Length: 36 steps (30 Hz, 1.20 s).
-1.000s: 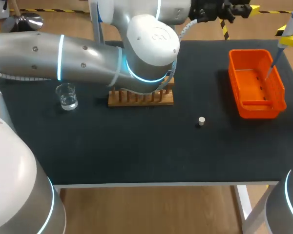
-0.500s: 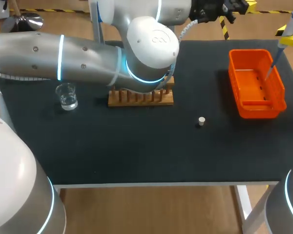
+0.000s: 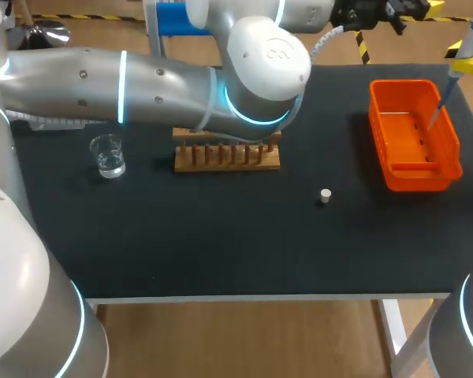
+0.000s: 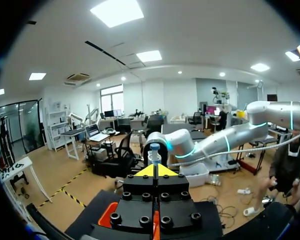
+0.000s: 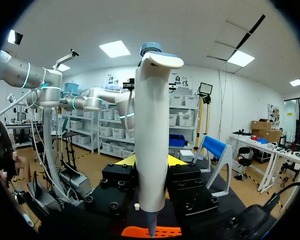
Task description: Invert the test tube, pick up the pipette, mount the tip to pipette, aspirate from beaker and dispense into the tube, eject the tip, return the pipette, and cap with the stopper.
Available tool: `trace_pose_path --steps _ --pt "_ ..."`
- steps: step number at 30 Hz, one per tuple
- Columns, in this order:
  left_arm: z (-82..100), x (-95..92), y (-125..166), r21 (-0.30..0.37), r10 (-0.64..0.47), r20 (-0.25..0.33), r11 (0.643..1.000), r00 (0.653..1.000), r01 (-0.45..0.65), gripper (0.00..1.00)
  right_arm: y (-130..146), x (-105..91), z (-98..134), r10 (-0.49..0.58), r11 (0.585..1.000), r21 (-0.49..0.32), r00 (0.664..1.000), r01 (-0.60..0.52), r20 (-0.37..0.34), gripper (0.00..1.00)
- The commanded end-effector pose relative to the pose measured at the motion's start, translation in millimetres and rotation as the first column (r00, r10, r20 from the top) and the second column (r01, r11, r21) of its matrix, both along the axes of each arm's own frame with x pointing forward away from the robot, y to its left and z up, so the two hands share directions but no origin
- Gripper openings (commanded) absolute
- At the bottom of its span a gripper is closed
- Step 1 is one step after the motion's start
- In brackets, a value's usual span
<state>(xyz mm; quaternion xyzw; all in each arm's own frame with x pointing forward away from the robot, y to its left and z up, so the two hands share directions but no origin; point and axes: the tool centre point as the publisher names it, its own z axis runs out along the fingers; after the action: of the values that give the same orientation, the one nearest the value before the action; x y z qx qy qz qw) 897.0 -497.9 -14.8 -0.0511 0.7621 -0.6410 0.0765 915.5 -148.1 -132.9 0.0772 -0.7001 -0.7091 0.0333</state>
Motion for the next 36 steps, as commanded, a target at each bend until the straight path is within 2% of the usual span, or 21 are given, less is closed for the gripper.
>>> trace_pose_path --steps 1,25,36 --pt "-2.8 2.7 -20.7 -0.028 -0.004 0.007 1.000 1.000 0.004 0.00 -0.8 0.1 0.3 0.001 1.000 -0.002 1.000 -0.001 0.001 0.00" --pt "-12.8 5.8 -59.8 -0.068 -0.049 0.009 0.996 0.999 0.049 0.00 -0.8 0.1 0.3 0.001 1.000 -0.002 1.000 -0.001 0.001 0.00" --pt "-16.0 9.0 -64.7 -0.080 -0.057 0.012 0.995 0.998 0.058 0.00 -0.8 0.1 0.3 0.001 1.000 -0.002 1.000 -0.001 0.001 0.00"
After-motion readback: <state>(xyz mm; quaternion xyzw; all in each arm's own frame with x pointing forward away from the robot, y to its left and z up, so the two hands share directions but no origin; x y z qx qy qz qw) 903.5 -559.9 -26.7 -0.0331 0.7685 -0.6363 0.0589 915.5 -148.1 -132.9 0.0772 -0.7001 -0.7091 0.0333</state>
